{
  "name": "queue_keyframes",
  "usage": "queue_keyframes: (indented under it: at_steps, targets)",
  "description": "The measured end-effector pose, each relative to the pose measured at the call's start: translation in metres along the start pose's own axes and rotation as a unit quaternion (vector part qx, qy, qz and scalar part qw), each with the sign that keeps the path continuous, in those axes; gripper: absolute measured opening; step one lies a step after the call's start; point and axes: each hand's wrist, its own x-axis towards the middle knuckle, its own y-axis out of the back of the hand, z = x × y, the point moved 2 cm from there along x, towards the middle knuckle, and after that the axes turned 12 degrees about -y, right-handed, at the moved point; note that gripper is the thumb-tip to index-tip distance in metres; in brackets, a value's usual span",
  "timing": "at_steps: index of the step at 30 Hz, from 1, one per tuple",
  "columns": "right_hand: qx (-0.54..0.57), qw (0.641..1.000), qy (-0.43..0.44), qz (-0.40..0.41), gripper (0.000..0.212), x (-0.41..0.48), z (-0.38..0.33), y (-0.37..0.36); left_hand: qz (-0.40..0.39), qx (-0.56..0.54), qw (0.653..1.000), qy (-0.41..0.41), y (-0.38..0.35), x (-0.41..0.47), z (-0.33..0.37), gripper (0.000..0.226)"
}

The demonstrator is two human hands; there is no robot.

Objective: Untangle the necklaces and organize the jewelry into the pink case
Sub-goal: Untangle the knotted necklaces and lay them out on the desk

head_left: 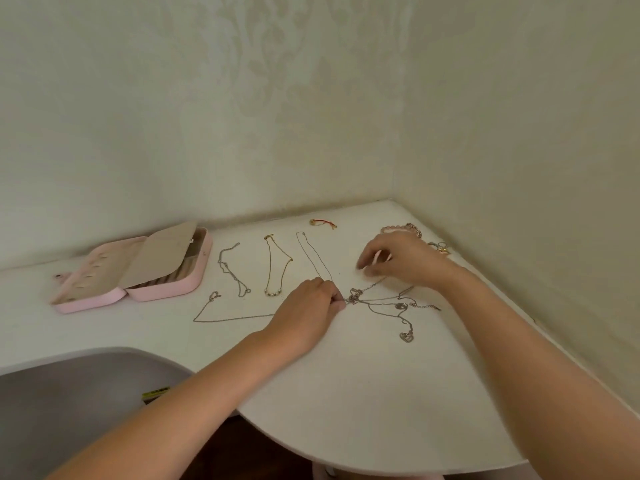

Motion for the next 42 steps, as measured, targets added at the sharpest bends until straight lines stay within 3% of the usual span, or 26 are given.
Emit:
queue_keyframes:
  at_steps: [3, 9, 14, 17, 20, 22, 25, 30, 32, 38, 42]
  targets:
    - [-0.044, 0.994, 0.001, -0.100, 0.015, -0.004, -0.011, -0.017, -0.009, 0.021, 1.000, -0.009, -0.003, 0.001, -0.001, 0.025]
    - [-0.086, 0.990, 0.006, -0.112, 0.005, -0.005, -0.011, -0.019, -0.001, -0.023, 0.999, -0.034, -0.001, -0.006, -0.001, 0.015]
    - [0.104, 0.989, -0.020, -0.100, 0.011, -0.007, -0.008, -0.007, 0.008, -0.179, 0.984, -0.014, 0.003, -0.017, -0.006, 0.016]
    - [0.134, 0.990, -0.009, -0.050, 0.015, -0.002, -0.002, 0.003, 0.002, -0.245, 0.969, 0.006, 0.010, -0.020, -0.013, 0.020]
    - [0.097, 0.995, -0.022, -0.023, 0.015, 0.000, 0.006, 0.004, -0.045, -0.349, 0.936, 0.014, 0.021, -0.018, -0.019, 0.026]
    - [0.132, 0.991, -0.018, -0.029, 0.011, -0.001, 0.007, 0.010, -0.050, -0.440, 0.896, 0.033, 0.027, -0.019, -0.023, 0.024]
    - [0.145, 0.989, -0.003, -0.028, 0.005, -0.005, 0.009, 0.026, -0.027, -0.623, 0.778, 0.080, 0.041, -0.024, -0.034, 0.021]
    - [0.074, 0.996, -0.051, 0.004, 0.009, -0.004, 0.026, 0.036, -0.114, -0.767, 0.628, 0.067, 0.066, -0.030, -0.053, 0.019]
    - [0.041, 0.996, -0.076, 0.036, 0.010, -0.002, 0.034, 0.037, -0.105, -0.771, 0.623, 0.077, 0.068, -0.038, -0.063, 0.027]
    - [0.000, 0.976, -0.103, 0.193, 0.016, 0.002, 0.048, 0.043, -0.086, -0.763, 0.636, 0.076, 0.082, -0.054, -0.085, 0.018]
    - [0.001, 0.978, -0.100, 0.184, 0.017, 0.001, 0.044, 0.041, -0.121, -0.759, 0.635, 0.081, 0.090, -0.049, -0.098, 0.023]
